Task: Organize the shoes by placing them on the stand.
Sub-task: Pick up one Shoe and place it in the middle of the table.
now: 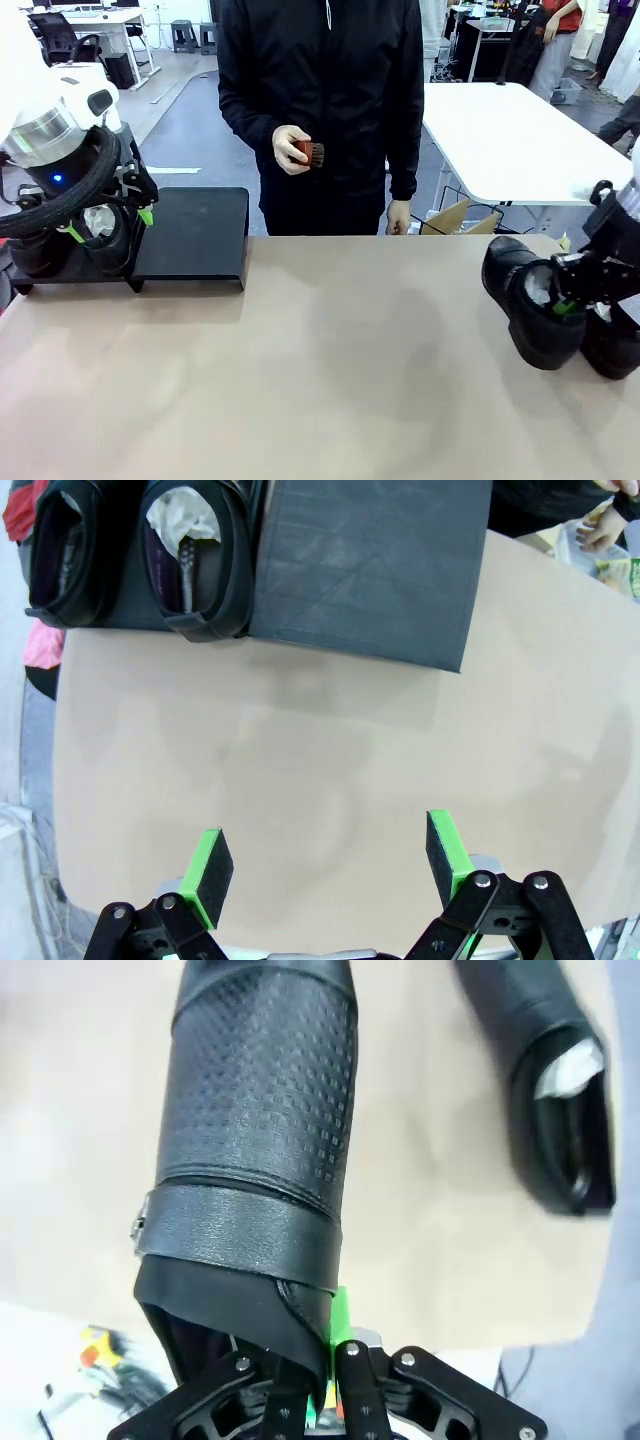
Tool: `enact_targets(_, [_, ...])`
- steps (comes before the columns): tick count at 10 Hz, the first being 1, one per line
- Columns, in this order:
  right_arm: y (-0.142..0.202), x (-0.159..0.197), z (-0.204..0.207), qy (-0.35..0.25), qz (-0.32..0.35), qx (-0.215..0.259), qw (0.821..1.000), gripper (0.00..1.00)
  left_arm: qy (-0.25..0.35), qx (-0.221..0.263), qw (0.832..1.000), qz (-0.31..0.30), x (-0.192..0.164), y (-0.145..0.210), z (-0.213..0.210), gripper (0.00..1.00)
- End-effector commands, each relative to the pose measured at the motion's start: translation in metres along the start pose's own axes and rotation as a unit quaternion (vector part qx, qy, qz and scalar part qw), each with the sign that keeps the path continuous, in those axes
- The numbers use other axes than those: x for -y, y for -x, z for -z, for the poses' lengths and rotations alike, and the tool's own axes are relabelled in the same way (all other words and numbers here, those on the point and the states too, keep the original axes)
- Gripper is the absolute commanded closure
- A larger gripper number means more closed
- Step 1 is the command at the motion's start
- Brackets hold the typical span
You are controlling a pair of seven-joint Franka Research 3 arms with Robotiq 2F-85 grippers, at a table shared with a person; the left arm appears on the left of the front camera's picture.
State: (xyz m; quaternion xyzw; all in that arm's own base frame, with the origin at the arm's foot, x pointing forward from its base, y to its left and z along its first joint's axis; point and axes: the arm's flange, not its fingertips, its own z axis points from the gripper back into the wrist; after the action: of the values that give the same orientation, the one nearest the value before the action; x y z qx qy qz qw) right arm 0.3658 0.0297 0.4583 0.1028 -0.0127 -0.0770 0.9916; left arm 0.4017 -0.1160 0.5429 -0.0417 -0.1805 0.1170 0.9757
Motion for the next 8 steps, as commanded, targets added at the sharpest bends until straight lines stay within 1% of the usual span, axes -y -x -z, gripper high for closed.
enact_targets(1, [0.036, -0.060, 0.003, 0.004, -0.004, -0.009, 1.000, 1.00, -0.004, 0.007, 1.000, 0.003, -0.001, -0.001, -0.001, 0.00])
enact_targets(2, [0.046, -0.077, 0.009, 0.054, -0.025, -0.013, 0.998, 1.00, -0.004, 0.007, 1.000, 0.003, -0.001, -0.001, -0.001, 0.00])
enact_targets(3, [0.022, -0.032, -0.008, 0.001, -0.005, -0.003, 1.000, 1.00, -0.004, 0.007, 1.000, 0.003, -0.001, -0.001, -0.001, 0.00])
enact_targets(5, [0.022, -0.032, -0.008, 0.001, -0.005, -0.003, 1.000, 1.00, -0.004, 0.007, 1.000, 0.003, -0.001, -0.001, -0.001, 0.00])
enact_targets(6, [0.039, -0.056, -0.001, 0.022, -0.011, -0.011, 1.000, 1.00, -0.004, 0.007, 1.000, 0.003, -0.001, -0.001, -0.001, 0.00])
enact_targets(7, [0.044, -0.069, 0.000, 0.005, -0.011, 0.003, 1.000, 1.00, -0.004, 0.007, 1.000, 0.003, -0.001, -0.001, -0.001, 0.00])
enact_targets(8, [0.046, -0.109, -0.001, 0.013, -0.024, 0.031, 0.999, 1.00, -0.004, 0.007, 1.000, 0.003, -0.001, -0.001, -0.001, 0.00])
